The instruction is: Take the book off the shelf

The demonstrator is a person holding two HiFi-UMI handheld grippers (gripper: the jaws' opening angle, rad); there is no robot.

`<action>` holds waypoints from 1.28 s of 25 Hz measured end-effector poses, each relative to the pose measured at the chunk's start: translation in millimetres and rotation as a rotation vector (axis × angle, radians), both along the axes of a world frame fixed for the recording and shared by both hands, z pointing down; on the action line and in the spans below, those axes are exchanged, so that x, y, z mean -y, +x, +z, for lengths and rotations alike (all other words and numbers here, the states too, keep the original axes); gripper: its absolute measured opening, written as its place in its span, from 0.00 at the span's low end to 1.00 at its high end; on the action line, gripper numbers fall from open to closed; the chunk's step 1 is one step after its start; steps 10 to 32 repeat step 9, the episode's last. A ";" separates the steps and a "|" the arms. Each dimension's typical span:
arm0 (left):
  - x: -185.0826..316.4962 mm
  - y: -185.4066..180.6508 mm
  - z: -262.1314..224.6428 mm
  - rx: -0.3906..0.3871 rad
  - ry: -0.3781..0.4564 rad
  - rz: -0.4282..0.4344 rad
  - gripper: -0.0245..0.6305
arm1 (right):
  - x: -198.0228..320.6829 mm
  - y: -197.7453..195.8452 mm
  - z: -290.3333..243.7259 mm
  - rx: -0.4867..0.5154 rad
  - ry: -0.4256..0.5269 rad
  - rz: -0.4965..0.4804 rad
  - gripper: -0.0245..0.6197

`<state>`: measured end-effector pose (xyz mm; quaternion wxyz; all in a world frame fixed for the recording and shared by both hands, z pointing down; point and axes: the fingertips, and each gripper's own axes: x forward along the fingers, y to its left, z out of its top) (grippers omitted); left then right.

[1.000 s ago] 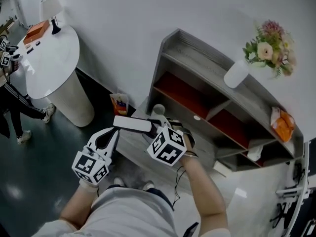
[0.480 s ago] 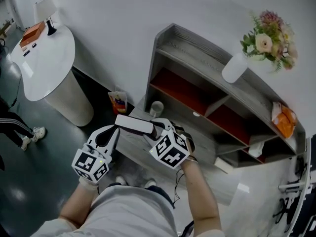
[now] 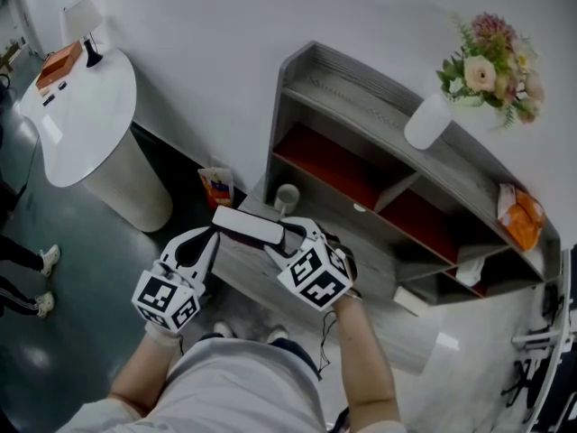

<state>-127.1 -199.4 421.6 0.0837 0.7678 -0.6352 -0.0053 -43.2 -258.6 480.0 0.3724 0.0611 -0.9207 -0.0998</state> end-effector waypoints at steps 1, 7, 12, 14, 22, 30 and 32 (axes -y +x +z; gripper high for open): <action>0.3 0.5 -0.2 0.001 0.000 0.000 0.07 | 0.0 0.2 0.3 0.001 -0.001 0.000 0.36; 0.9 4.4 -1.3 0.006 -0.001 0.001 0.07 | 1.0 3.1 0.7 0.014 -0.008 0.008 0.36; 0.4 6.1 -2.0 0.008 -0.001 0.001 0.07 | 0.9 5.3 0.1 0.013 -0.011 0.014 0.36; 0.4 6.1 -2.0 0.008 -0.001 0.001 0.07 | 0.9 5.3 0.1 0.013 -0.011 0.014 0.36; 0.4 6.1 -2.0 0.008 -0.001 0.001 0.07 | 0.9 5.3 0.1 0.013 -0.011 0.014 0.36; 0.4 6.1 -2.0 0.008 -0.001 0.001 0.07 | 0.9 5.3 0.1 0.013 -0.011 0.014 0.36; 0.4 6.1 -2.0 0.008 -0.001 0.001 0.07 | 0.9 5.3 0.1 0.013 -0.011 0.014 0.36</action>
